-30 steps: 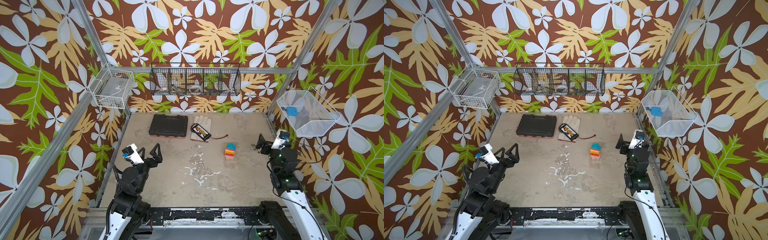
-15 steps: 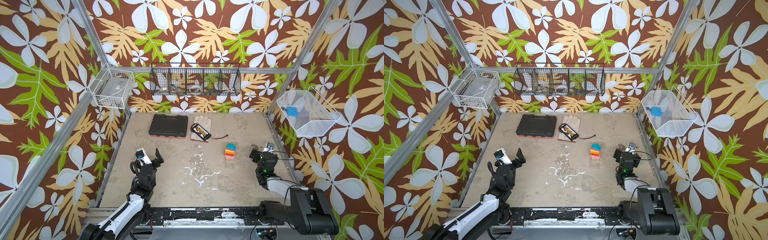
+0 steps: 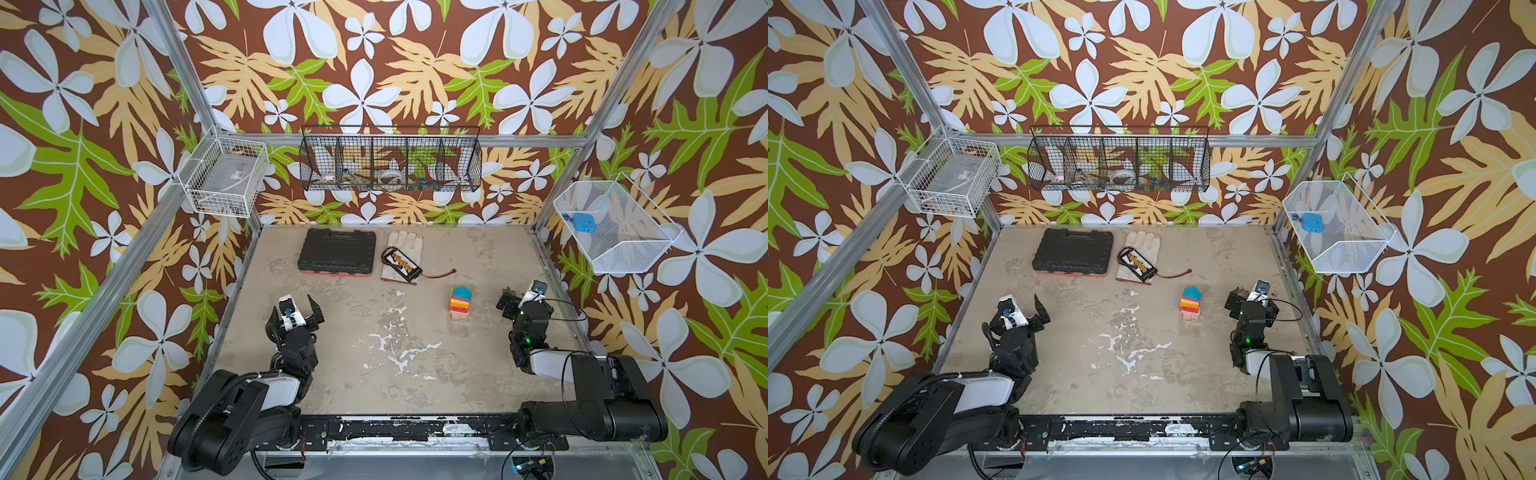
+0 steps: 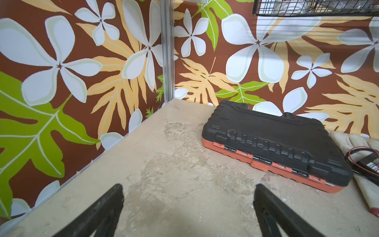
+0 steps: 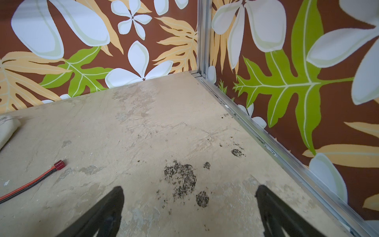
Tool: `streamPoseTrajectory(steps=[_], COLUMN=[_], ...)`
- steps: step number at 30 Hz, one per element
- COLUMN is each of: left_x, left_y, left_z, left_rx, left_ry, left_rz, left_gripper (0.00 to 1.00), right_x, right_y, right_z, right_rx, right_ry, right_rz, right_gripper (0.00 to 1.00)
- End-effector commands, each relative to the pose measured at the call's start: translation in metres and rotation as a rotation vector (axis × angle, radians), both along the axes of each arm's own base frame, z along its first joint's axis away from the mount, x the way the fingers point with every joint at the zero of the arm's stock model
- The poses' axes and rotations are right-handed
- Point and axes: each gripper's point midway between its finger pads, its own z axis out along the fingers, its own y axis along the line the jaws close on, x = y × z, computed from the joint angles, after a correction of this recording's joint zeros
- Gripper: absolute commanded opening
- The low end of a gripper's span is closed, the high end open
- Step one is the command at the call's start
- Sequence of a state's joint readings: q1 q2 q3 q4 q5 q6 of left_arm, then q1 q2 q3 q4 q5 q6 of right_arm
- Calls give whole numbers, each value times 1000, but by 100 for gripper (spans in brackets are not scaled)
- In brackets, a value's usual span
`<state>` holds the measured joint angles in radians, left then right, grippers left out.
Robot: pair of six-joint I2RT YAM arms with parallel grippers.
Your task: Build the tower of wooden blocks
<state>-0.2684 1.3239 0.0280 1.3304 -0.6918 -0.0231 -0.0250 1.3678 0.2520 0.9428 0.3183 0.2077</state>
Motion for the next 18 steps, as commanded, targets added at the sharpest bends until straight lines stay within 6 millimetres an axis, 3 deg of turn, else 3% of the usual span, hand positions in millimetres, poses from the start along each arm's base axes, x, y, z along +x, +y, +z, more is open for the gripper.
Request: streamPoseTrajectory(steps=[1, 2, 4, 7, 10, 15, 18], left_x=[-1, 6, 17, 17, 24, 28, 27], left_y=[-3, -14, -17, -19, -21, -23, -24], left_z=[30, 21, 14, 17, 6, 6, 7], left_rx=[12, 21, 1, 31, 0, 16, 21], left_ry=[-160, -111, -69, -106, -40, -35, -44], left_rz=[-55, -120, -156, -176, -188, -200, -202], left_gripper=[100, 100, 100, 100, 100, 100, 100], right_x=[-1, -2, -5, -7, -4, 1, 2], right_y=[2, 3, 5, 8, 12, 39, 40], right_z=[12, 13, 14, 15, 15, 5, 7], right_rx=[-3, -4, -7, -11, -17, -61, -69], right_ry=[-61, -71, -84, -95, -95, -89, -101], right_rz=[10, 16, 31, 49, 74, 230, 230], right_gripper=[100, 100, 100, 100, 100, 100, 100])
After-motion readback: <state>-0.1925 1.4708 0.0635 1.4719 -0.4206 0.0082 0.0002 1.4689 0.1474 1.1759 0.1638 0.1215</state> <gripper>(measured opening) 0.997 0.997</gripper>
